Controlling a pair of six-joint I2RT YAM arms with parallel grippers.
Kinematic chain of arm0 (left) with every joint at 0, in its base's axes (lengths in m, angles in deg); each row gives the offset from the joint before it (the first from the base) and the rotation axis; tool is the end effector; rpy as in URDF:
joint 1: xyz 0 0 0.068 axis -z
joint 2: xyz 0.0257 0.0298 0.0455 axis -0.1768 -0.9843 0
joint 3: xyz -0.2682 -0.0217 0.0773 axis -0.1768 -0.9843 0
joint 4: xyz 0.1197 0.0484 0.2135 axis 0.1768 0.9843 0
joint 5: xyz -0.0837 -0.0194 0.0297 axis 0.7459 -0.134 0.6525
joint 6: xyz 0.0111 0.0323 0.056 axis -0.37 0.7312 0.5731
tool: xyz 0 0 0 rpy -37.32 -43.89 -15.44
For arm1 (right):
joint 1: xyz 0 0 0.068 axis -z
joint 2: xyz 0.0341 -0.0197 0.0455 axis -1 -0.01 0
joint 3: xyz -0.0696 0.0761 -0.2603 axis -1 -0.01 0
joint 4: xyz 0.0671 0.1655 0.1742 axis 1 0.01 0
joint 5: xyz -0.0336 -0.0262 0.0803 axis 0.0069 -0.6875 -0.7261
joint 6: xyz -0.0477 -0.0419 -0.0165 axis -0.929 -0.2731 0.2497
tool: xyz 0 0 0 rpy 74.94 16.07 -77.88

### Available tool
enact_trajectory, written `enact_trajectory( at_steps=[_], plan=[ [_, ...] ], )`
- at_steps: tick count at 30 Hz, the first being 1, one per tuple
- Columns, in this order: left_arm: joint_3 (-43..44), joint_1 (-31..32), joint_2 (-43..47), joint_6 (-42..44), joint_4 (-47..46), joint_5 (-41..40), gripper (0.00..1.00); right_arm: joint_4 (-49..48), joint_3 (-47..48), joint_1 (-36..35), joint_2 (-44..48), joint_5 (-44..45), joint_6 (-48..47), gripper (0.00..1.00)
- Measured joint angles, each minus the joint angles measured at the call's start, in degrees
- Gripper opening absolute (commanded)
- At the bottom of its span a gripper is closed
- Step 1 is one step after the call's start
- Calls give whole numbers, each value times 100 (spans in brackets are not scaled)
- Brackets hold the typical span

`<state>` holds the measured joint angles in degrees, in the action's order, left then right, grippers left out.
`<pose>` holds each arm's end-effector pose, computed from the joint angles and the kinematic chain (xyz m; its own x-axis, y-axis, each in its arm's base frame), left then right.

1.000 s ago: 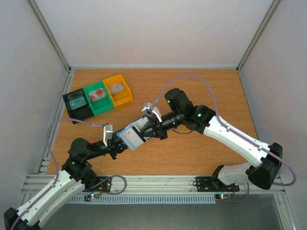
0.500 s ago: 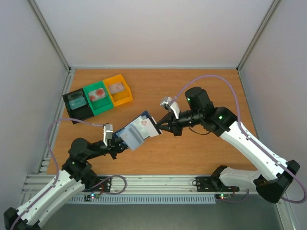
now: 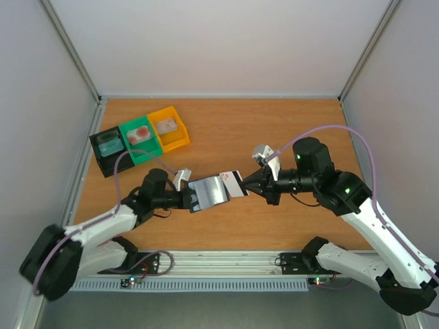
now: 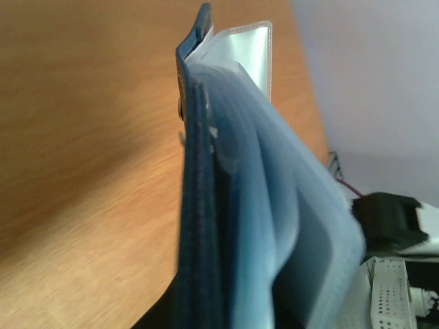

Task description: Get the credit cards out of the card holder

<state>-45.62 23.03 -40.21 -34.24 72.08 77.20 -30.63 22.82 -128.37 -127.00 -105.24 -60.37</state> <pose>0.1464 -0.1324 0.1942 -0.8541 -0.0500 -0.5176 0.4414 0.4566 -0.7725 0.1111 0.1292 0.3907 0.0874 -0.4206 -0.9030 -0.9822 0.1150 -0.1487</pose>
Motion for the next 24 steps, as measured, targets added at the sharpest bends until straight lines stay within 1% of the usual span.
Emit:
enact_trajectory(
  at_steps=[4,7,8,9,10,11,12,13,14,16,19,22,24],
  plan=[
    [361,-90,-1316,-319,380,59,0,133,-223,2,232,9,4,1],
    [568,-101,-2002,-404,649,79,0,201,-260,2,343,2,2,1],
    [614,-105,-2179,-407,745,83,5,203,-264,4,365,-11,2,1],
    [640,-105,-2304,-407,815,87,15,203,-269,4,374,-24,2,1],
    [660,-105,-2374,-407,885,90,28,205,-278,4,376,-44,7,1],
    [667,-105,-2393,-422,944,90,40,205,-286,4,367,-61,11,1],
    [671,-105,-2376,-398,997,83,49,205,-299,4,350,-83,24,1],
    [675,-105,-2341,-393,1049,68,56,201,-306,4,328,-94,31,1],
    [680,-107,-2264,-444,1147,15,61,195,-313,4,289,-118,37,1],
    [691,-140,-2037,-413,1416,-162,64,177,-313,4,210,-149,46,1],
    [730,-315,-1508,-415,2199,-726,69,164,-310,4,55,-219,48,1],
    [763,-656,-916,-431,2979,-1294,72,149,-308,4,-74,-256,48,1],
    [785,-933,-505,-428,3298,-1482,73,101,-299,4,-168,-275,48,1]
  ],
)
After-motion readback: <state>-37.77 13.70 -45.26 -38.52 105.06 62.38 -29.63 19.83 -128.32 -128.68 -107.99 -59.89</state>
